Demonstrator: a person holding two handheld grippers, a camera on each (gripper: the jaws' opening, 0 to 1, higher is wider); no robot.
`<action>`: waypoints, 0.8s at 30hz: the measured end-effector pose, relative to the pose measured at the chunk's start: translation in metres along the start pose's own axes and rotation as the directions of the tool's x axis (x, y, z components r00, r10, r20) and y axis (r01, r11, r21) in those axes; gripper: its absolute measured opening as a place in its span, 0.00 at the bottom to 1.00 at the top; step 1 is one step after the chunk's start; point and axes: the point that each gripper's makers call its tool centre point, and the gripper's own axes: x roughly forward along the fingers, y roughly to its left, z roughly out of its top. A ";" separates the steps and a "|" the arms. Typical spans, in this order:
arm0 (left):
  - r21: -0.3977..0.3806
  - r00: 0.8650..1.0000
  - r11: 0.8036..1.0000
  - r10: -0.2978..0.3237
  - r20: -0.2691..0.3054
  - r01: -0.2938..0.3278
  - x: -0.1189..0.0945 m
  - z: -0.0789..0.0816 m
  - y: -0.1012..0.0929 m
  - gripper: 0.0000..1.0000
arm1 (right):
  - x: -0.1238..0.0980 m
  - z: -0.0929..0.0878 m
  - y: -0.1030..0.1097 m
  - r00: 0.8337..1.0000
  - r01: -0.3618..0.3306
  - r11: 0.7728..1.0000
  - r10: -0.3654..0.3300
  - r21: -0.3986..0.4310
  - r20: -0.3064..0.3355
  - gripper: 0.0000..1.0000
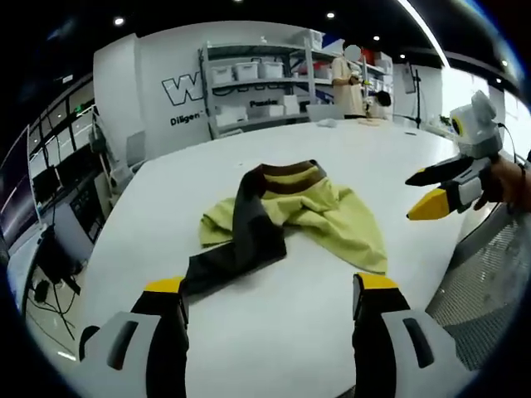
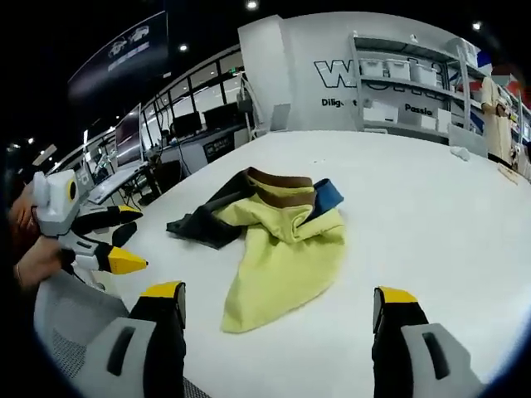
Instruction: Fold the garment on the visible template until the final outline fits inside the template.
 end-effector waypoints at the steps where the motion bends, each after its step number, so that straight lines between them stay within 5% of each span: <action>1: -0.001 1.000 1.000 0.000 0.000 0.000 0.000 0.000 0.000 0.80 | 0.000 0.000 0.000 1.000 -0.003 1.000 0.003 0.001 -0.002 0.94; 24: -0.025 1.000 1.000 0.005 0.001 -0.005 -0.002 -0.001 0.000 0.80 | -0.002 -0.004 -0.003 1.000 0.011 1.000 -0.011 -0.019 -0.015 0.91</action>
